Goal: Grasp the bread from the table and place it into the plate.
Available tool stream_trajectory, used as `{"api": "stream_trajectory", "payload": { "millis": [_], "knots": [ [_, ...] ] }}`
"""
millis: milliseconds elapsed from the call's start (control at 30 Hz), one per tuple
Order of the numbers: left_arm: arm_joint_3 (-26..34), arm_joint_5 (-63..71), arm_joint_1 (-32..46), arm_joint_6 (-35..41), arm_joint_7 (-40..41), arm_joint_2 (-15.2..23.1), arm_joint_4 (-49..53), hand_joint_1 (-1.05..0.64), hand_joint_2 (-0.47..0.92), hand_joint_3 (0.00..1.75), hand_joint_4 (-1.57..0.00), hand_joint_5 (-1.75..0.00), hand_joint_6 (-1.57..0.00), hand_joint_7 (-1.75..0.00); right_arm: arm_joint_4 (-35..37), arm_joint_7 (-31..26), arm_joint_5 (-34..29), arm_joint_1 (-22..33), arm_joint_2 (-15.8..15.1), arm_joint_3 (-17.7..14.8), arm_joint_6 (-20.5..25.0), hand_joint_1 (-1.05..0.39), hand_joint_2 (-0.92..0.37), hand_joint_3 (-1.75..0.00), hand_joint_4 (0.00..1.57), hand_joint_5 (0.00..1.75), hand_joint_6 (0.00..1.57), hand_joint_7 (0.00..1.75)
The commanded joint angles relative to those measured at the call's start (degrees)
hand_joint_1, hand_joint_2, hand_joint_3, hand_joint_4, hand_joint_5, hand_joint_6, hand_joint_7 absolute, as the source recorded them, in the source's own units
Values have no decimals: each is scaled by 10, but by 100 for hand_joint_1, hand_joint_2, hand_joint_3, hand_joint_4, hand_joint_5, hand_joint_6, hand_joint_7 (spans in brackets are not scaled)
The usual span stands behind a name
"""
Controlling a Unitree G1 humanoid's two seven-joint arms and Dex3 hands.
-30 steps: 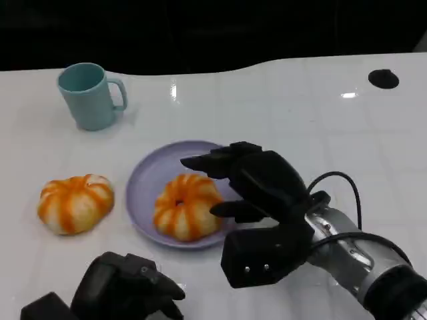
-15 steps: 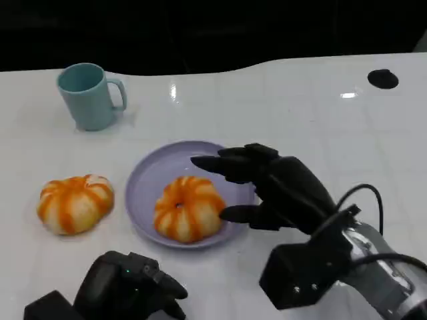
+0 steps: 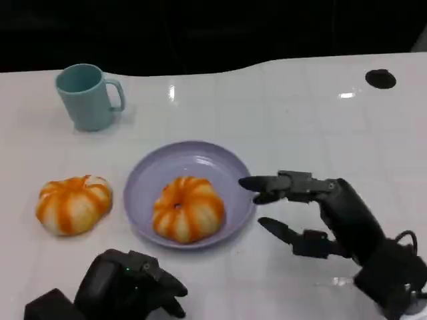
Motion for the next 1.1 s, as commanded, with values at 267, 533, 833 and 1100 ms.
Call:
{"api": "stream_trajectory", "payload": {
  "millis": [267,533,833,1100],
  "knots": [
    [4,-7,2,6,-2,9,-2,-105,88,0,-144,-68,-157,-28,-99,104,84,97,-30,-63,68,-17,-75,-64,73,136,76,109],
    [5,-6,-1,0,-3,13,4,-105,89,0,-144,-68,-157,-28,-135,115,68,150,-32,-83,71,-16,-54,-108,87,162,82,133],
    [7,-10,-3,-8,-10,18,11,-105,89,0,-143,-68,-157,-27,-114,89,27,161,-19,-91,57,-16,-47,-124,82,174,77,145],
    [7,-9,-7,-6,-11,22,16,-105,90,0,-144,-67,-157,-27,-39,84,23,138,-5,-93,-4,-18,-46,-123,82,175,75,147]
  ]
}}
